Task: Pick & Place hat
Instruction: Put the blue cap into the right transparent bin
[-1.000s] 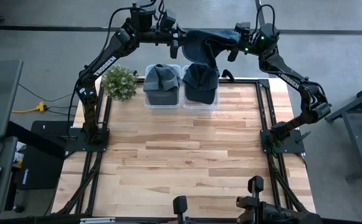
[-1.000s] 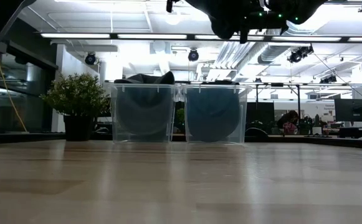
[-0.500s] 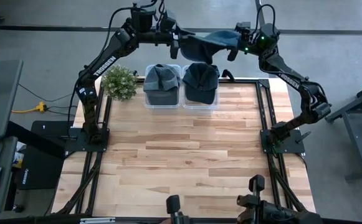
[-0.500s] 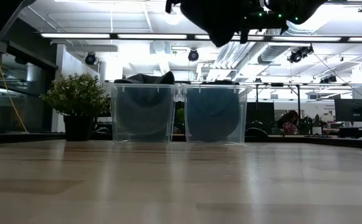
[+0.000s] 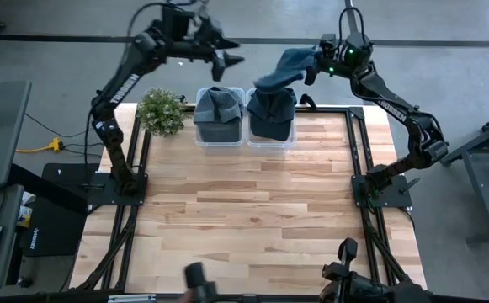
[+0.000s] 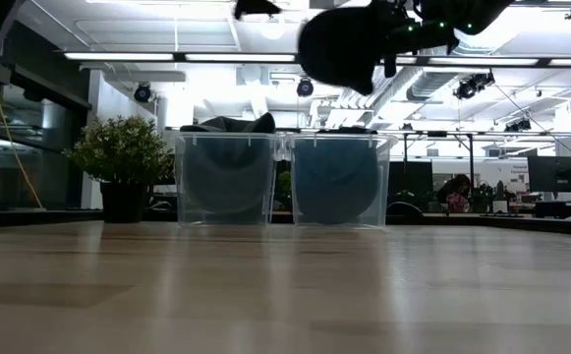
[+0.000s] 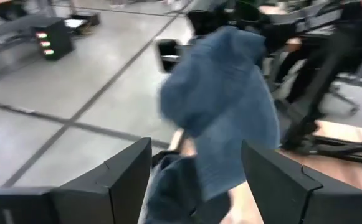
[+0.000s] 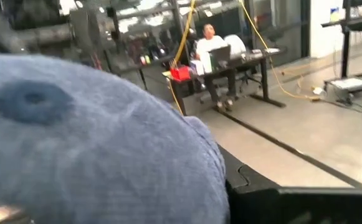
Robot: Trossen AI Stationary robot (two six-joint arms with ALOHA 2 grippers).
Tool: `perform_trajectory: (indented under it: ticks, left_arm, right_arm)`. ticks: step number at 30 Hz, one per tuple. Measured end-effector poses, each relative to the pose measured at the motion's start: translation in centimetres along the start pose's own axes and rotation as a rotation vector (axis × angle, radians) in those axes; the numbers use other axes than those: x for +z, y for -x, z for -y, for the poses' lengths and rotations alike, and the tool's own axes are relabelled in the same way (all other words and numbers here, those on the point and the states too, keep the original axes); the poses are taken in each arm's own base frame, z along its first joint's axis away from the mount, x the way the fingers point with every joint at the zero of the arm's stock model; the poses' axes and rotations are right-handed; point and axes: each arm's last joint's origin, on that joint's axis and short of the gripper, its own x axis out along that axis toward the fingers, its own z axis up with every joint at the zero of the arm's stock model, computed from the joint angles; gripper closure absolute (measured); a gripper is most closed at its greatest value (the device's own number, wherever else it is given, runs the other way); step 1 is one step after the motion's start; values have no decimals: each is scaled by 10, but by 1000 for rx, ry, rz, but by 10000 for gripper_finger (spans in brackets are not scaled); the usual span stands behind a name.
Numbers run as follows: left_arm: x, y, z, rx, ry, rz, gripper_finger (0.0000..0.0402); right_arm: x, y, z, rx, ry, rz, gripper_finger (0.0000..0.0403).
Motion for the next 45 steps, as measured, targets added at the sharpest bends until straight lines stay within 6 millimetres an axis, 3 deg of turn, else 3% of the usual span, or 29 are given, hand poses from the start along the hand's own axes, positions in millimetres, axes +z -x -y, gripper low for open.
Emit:
perform_trajectory:
  ticks: [4,9,13,18,30,39,45]
  left_arm:
    - [0,31,-9,91,-23,-35,164]
    - [-6,51,-21,201,-22,-112,165]
    - [-13,63,-31,308,-25,-182,166]
    - [-20,71,-44,367,7,-234,166]
    - [-24,75,-49,414,-66,-297,166]
    - [-28,76,-48,422,-87,-356,166]
    - [-28,76,-48,420,-92,-352,166]
  right_arm:
    - [5,-2,-7,-38,4,-85,402]
    - [31,-5,-31,-129,118,-197,403]
    - [53,-5,-47,-208,137,-255,403]
    - [62,-8,-59,-289,104,-329,403]
    - [32,-39,-86,-336,-51,-485,403]
    - [16,-39,-104,-383,-245,-603,402]
    - [11,-41,-114,-387,-233,-632,402]
